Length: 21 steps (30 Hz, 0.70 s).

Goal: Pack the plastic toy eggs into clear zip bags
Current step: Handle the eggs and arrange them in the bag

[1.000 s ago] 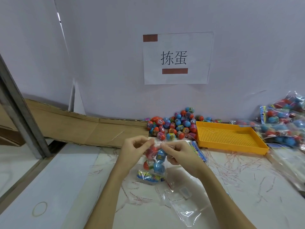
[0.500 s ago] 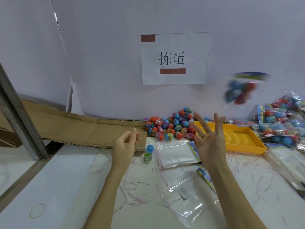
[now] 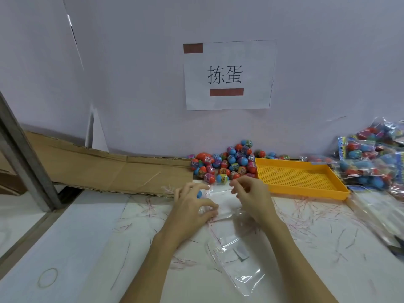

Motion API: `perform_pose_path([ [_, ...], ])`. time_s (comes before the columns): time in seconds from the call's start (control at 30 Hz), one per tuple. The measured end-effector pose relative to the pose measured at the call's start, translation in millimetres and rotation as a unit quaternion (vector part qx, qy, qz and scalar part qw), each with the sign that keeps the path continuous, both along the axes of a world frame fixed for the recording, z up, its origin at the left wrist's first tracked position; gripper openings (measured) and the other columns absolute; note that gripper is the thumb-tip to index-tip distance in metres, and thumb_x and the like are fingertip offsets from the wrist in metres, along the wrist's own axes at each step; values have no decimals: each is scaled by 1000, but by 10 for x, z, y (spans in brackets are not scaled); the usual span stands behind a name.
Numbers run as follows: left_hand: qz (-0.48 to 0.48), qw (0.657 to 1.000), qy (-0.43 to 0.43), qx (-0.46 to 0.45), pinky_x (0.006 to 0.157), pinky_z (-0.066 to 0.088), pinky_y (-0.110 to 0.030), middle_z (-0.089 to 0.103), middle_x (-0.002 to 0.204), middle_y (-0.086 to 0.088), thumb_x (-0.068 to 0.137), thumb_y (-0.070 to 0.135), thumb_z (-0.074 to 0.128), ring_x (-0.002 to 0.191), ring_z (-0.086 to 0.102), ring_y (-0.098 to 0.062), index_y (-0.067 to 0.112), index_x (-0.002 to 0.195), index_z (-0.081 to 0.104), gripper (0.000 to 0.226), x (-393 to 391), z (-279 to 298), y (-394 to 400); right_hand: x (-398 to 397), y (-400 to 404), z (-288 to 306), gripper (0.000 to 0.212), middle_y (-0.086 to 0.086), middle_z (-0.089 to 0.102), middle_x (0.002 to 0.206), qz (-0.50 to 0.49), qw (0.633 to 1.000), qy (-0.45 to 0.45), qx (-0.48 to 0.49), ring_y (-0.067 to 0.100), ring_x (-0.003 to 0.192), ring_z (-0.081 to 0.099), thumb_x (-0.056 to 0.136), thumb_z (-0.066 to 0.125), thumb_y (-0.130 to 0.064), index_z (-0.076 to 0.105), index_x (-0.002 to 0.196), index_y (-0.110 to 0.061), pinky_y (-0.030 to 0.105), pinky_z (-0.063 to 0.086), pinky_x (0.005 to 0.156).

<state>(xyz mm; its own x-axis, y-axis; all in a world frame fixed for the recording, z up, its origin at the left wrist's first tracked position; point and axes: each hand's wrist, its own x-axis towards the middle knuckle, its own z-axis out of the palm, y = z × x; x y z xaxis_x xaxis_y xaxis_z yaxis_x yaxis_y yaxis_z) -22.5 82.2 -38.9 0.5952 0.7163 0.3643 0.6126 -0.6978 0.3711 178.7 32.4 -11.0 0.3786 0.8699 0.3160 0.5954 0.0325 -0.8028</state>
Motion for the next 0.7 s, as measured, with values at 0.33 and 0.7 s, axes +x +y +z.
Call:
perform_pose_path([
  [0.33,90,985,-148,25,75,32,-19,55,85,11,109,30,48,81,48,-5,23,85,54,25,-2,108,4,-102,-3,-29,29,-21,73,97,144,989,-17,40,1,93,66,93,63,-54,82,100,-32,16,52,72],
  [0.7,102,877,-401,-243,86,60,-44,67,104,8,87,47,78,98,67,-22,30,97,77,20,-108,266,38,-157,17,17,26,-8,76,73,59,987,119,92,20,46,60,96,64,-40,79,79,-27,27,49,46],
])
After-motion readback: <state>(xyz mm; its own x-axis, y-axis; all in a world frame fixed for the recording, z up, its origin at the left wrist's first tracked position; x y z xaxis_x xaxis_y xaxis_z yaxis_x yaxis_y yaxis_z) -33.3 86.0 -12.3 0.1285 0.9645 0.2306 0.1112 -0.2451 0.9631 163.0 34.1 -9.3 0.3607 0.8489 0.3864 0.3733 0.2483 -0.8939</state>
